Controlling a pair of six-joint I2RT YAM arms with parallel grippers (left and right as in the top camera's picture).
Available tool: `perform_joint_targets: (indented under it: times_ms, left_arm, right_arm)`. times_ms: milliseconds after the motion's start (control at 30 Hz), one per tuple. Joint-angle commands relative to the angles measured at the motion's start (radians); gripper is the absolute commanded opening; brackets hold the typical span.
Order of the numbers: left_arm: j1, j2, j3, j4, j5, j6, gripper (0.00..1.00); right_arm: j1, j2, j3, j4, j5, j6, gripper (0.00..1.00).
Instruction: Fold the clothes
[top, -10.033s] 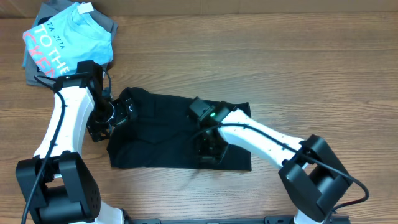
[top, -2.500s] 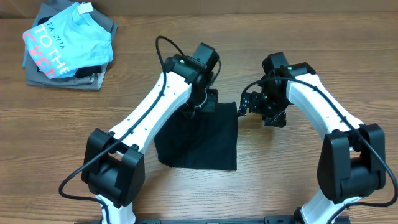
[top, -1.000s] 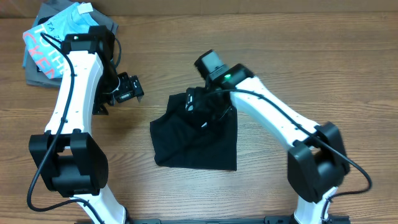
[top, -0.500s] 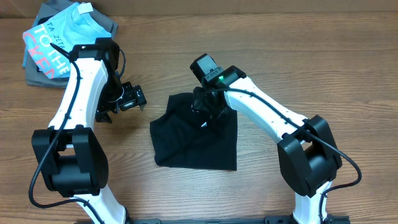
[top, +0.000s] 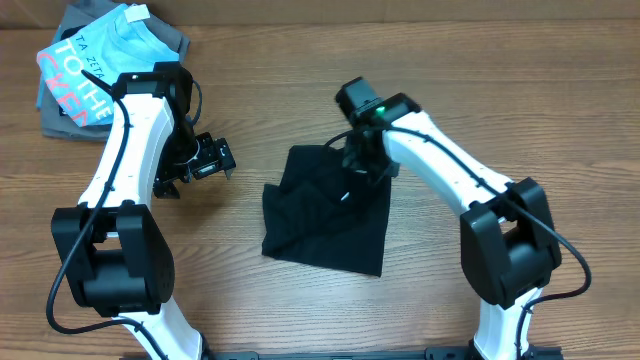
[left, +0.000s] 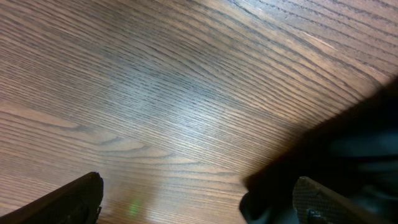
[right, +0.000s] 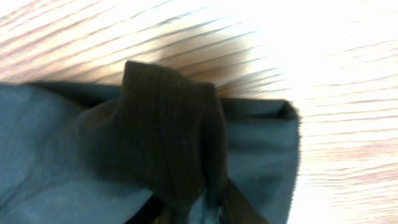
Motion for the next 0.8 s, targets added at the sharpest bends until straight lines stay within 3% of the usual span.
perform_joint_targets:
  times_ms: [0,33,100,300,533,767]
  left_arm:
    - [-0.005,-0.015,-0.008,0.003,-0.006,0.009,1.00]
    - [-0.005,-0.015,-0.008,0.003,-0.006,0.009,1.00]
    - [-0.008,-0.015,-0.008,0.003,-0.006,0.010,1.00]
    - [-0.016,-0.015,-0.008,0.000,0.002,0.016,1.00]
    - [-0.017,-0.015,-0.008,0.014,0.001,0.016,1.00]
    - [-0.017,-0.015,-0.008,0.019,0.002,0.015,1.00]
  right_arm:
    - [-0.046,0.006,0.020,-0.014,0.037,-0.072,0.76]
    - [-0.054,0.006,0.020,-0.020,0.038,-0.084,0.93]
    - [-0.070,0.006,0.020,-0.034,0.042,-0.098,1.00]
    - [-0.106,-0.001,0.040,-0.132,-0.002,-0.093,1.00]
    - [-0.088,-0.089,0.229,-0.329,-0.044,-0.024,1.00]
    - [0.019,-0.116,0.261,-0.301,-0.147,-0.040,1.00]
